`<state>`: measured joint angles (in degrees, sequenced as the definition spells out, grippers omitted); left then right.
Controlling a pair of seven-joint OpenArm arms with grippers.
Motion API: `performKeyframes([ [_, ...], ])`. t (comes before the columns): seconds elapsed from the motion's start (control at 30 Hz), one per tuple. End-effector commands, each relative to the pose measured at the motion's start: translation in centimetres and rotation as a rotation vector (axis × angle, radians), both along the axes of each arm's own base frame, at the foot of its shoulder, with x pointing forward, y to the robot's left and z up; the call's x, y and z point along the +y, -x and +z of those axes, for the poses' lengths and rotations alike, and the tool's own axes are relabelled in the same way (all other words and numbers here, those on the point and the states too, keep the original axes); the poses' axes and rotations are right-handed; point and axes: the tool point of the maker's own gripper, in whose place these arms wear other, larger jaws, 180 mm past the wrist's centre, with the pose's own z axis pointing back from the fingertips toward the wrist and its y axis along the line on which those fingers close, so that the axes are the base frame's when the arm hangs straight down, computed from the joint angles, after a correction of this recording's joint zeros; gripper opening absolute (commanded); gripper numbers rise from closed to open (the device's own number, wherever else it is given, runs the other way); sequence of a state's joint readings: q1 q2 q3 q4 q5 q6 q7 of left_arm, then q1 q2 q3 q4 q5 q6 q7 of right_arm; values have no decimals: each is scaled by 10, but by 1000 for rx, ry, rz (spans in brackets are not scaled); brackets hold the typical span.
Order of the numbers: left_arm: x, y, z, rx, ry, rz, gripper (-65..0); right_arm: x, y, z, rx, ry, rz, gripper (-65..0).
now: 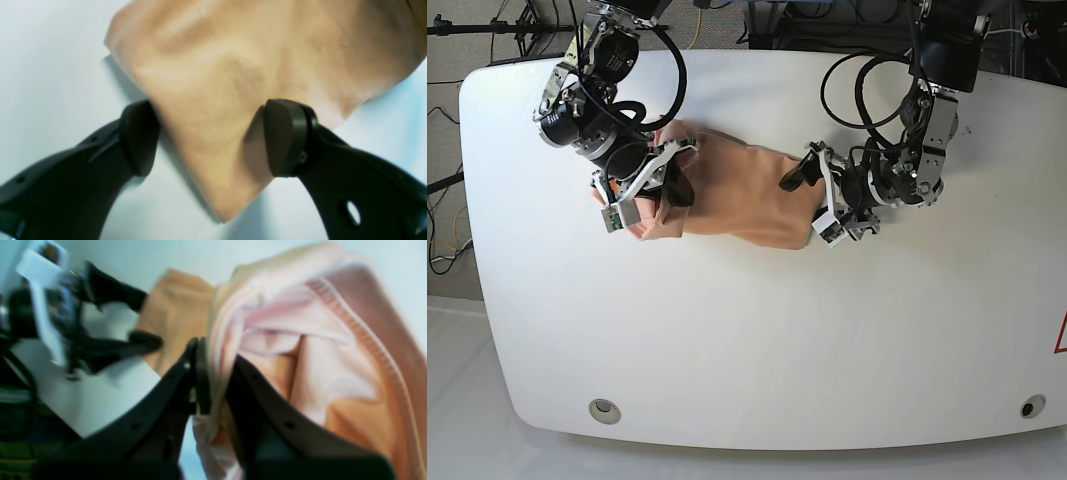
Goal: Fold the T-shirt properly
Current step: 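Fold the held end with the right gripper over toward the left gripper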
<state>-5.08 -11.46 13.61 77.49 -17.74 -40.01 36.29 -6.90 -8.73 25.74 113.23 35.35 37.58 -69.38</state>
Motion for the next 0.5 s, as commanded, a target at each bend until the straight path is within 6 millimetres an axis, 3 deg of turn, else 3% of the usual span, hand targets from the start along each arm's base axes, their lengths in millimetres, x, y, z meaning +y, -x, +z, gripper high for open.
performKeyframes([
  [0.0,5,-4,2,-15,-33,-7,-196,-13,-7,18,-75,-23,-44,-650],
  [0.17,5,-2,-1,-9,-42,-10,-197,-27,-4,16,-65,-45,-84,-650],
  [0.3,5,-1,-1,-8,-40,-12,-197,-18,-2,15,-55,-88,-63,-650],
  [0.37,4,0,-2,-4,-38,-12,-198,-7,-2,16,-52,-121,-35,-650],
  [0.43,2,1,-1,-3,-18,-5,-199,26,-3,27,-73,-231,44,-650],
  [0.47,2,1,-1,-3,-17,-4,-199,33,-2,28,-73,-244,62,-650],
])
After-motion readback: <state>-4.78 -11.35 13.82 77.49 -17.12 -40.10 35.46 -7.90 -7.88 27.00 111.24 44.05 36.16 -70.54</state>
